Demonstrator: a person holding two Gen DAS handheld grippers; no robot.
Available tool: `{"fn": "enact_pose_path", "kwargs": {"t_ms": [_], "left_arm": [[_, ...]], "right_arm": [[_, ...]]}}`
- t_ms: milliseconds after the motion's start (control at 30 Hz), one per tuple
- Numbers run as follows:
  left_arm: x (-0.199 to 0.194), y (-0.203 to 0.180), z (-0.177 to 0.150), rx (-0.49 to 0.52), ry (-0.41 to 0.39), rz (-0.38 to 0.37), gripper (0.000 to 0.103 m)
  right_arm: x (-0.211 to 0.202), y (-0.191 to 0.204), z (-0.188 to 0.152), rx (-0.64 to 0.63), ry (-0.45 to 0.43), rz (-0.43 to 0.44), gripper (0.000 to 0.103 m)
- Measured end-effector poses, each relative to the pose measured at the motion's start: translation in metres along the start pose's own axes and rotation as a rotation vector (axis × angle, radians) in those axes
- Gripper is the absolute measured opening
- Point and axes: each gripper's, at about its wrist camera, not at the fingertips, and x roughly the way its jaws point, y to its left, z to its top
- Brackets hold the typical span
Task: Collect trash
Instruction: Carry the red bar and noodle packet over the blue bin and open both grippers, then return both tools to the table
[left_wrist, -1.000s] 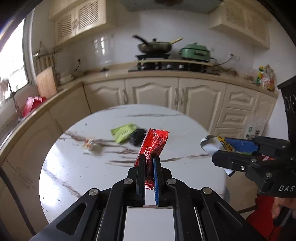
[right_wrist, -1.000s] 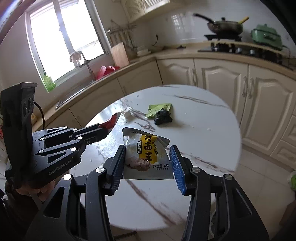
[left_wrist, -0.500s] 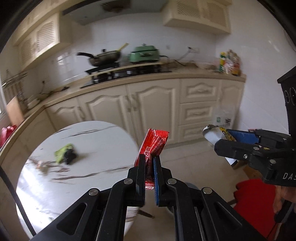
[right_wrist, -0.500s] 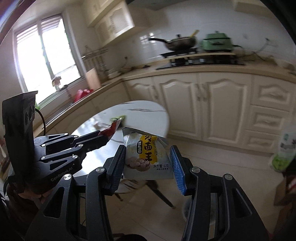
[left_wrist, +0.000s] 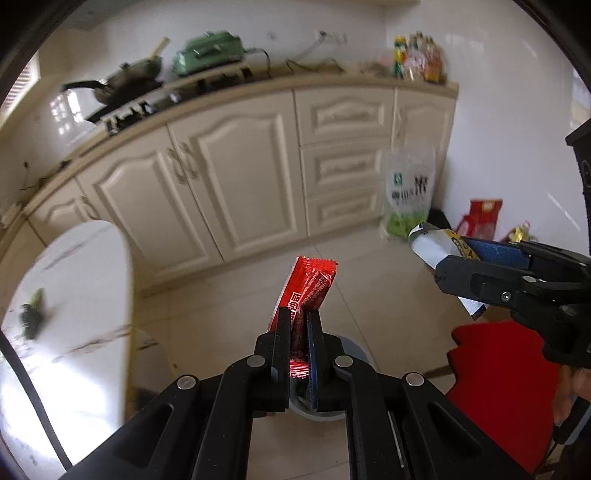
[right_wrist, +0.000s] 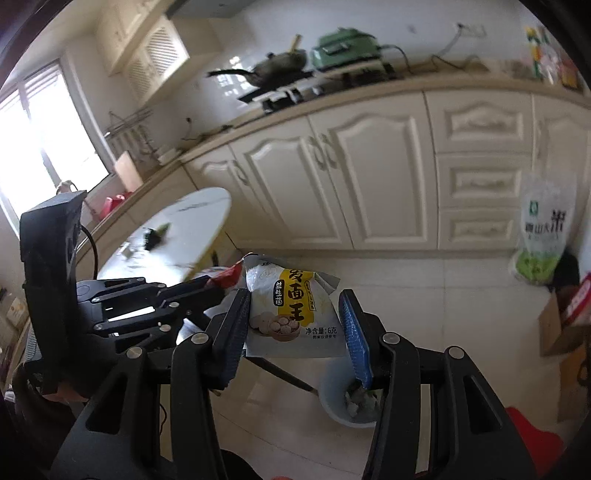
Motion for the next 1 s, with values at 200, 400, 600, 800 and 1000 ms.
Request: {"fn": "enact_pose_path", "kwargs": {"t_ms": [200,400,600,800,1000], "left_arm": [[0.077,-0.006,0.042,0.033,0.065,-0.024,0.011],[0.120,-0.004,0.068,0.030,0.054,0.011,0.066],[0.100,-0.002,0.049,-0.008,0.024,0.046,0.066],[0.053,0.005,0.022,-0.032,-0.022,0.093,0.066],[-0.004,0.019,-0.002,-0.061,-0.060,0.093,0.067]], "right_arm": [[0.029,-0.048,-0.017,0.076,0.048,-0.016,0.046],[0.052,-0.072,-0.028,0.114,0.080,-0.024,0.046],[0.078,-0.077,-0.032,0.136,0.108,-0.017,0.046],[0.103,-0.070,-0.025,0.158,0.107,0.000,0.055],[0.104,-0.047,-0.018,0.156,0.095,-0.030,0.071]]}}
